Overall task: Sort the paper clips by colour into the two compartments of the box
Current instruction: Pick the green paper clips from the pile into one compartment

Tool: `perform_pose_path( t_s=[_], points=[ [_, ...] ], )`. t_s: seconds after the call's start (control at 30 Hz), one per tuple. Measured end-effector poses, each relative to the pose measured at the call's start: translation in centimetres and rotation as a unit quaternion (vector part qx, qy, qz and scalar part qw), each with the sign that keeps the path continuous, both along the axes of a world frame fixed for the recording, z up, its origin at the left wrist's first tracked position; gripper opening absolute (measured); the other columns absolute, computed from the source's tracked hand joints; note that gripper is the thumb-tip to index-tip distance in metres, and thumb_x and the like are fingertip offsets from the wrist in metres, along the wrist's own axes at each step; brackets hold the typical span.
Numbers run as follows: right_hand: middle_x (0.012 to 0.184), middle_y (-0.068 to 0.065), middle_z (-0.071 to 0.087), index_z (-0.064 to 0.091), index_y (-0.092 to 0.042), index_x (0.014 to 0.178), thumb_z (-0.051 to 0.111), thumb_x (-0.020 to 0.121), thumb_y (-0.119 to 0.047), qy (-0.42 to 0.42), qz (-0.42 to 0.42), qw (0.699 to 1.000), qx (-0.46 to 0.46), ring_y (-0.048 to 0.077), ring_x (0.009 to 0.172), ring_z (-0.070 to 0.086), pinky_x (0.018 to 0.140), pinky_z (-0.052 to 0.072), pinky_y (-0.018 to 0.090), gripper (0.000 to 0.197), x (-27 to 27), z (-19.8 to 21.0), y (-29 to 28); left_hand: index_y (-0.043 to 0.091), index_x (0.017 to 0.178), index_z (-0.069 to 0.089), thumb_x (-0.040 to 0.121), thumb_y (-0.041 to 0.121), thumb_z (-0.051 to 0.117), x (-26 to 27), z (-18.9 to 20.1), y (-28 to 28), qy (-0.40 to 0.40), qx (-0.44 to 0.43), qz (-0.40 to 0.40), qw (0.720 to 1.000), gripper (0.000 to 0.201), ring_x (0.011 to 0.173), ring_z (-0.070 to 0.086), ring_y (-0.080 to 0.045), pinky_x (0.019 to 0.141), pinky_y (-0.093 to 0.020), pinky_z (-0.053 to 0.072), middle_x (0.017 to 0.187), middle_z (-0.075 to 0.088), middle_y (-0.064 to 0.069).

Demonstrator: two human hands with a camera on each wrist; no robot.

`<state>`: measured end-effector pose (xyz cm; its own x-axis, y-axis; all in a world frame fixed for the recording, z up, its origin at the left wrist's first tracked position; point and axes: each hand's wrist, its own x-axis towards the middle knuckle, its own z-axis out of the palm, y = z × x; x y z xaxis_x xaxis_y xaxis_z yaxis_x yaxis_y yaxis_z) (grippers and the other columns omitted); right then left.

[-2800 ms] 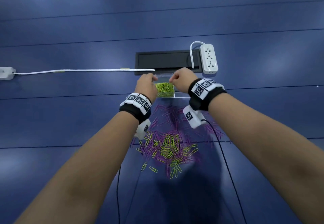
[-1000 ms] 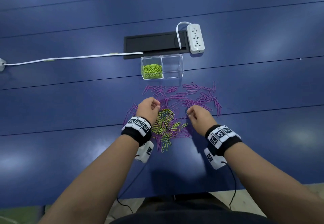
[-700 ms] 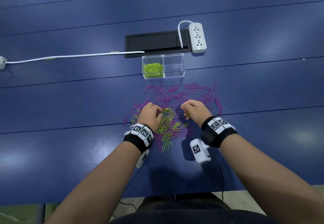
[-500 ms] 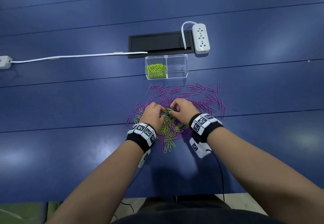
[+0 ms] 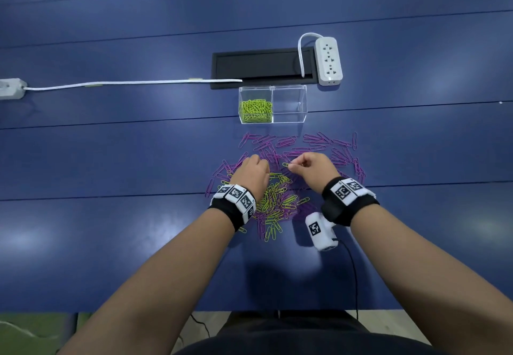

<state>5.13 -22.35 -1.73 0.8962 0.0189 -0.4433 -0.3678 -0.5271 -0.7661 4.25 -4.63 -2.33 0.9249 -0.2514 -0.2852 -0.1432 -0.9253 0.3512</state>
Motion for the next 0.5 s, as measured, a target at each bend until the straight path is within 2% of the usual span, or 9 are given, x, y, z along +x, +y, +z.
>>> perform_pose_path(
  t_s=[0.13,0.23,0.33,0.37,0.43,0.5],
  points=[
    [0.065,0.001,0.062,0.065,-0.018,0.072,0.072,0.08,-0.012,0.038,-0.089,0.985,0.144,0.008,0.049,0.043,0.052,0.04,0.022,0.013,-0.7,0.2,-1.2,0.006,0.103,0.054,0.095,0.018,0.045,0.0,-0.3,0.0,-0.009,-0.004,-0.023,1.0,0.016,0.099,0.048,-0.027,0.087,-0.04,0.047,0.106,0.051,-0.01],
    [0.067,0.003,0.063,0.066,-0.015,0.076,0.071,0.08,-0.006,0.051,-0.114,0.976,0.177,0.004,0.044,0.041,0.046,0.038,0.015,0.011,-1.1,0.5,-1.5,0.008,0.09,0.052,0.091,0.013,0.048,-0.1,0.2,0.1,-0.005,-0.06,0.02,0.998,0.007,0.084,0.05,-0.023,0.079,-0.038,0.047,0.093,0.053,-0.008],
    [0.064,0.001,0.063,0.068,-0.01,0.079,0.071,0.08,-0.008,0.05,-0.127,0.979,0.152,-0.001,0.04,0.042,0.046,0.037,0.015,0.004,-1.1,-0.3,-2.0,0.01,0.08,0.053,0.086,0.011,0.053,-0.4,0.7,0.2,0.022,-0.149,0.156,0.976,0.006,0.064,0.05,-0.015,0.061,-0.03,0.046,0.074,0.057,-0.001],
    [0.062,0.0,0.063,0.069,-0.012,0.076,0.072,0.08,-0.012,0.047,-0.129,0.981,0.135,-0.001,0.041,0.043,0.049,0.038,0.017,0.005,-1.1,-0.6,-2.1,0.012,0.078,0.054,0.085,0.012,0.055,-0.5,0.8,0.2,0.024,-0.175,0.194,0.965,0.007,0.06,0.049,-0.012,0.06,-0.027,0.044,0.069,0.056,0.003],
    [0.061,-0.002,0.064,0.068,-0.016,0.068,0.076,0.077,-0.024,0.043,-0.13,0.987,0.09,0.006,0.047,0.047,0.054,0.039,0.024,0.014,-1.1,-1.1,-2.4,0.014,0.081,0.056,0.085,0.013,0.059,-0.7,0.8,0.3,0.026,-0.214,0.244,0.946,0.005,0.063,0.052,-0.01,0.064,-0.025,0.045,0.069,0.057,0.006],
    [0.057,-0.002,0.059,0.064,-0.015,0.064,0.075,0.076,-0.035,0.043,-0.122,0.991,0.039,0.009,0.048,0.044,0.053,0.038,0.024,0.027,-1.1,-1.0,-2.6,0.014,0.092,0.058,0.087,0.013,0.059,-0.7,0.7,0.3,0.045,-0.257,0.262,0.929,0.005,0.07,0.055,-0.012,0.069,-0.027,0.049,0.079,0.062,0.003]
  ],
)
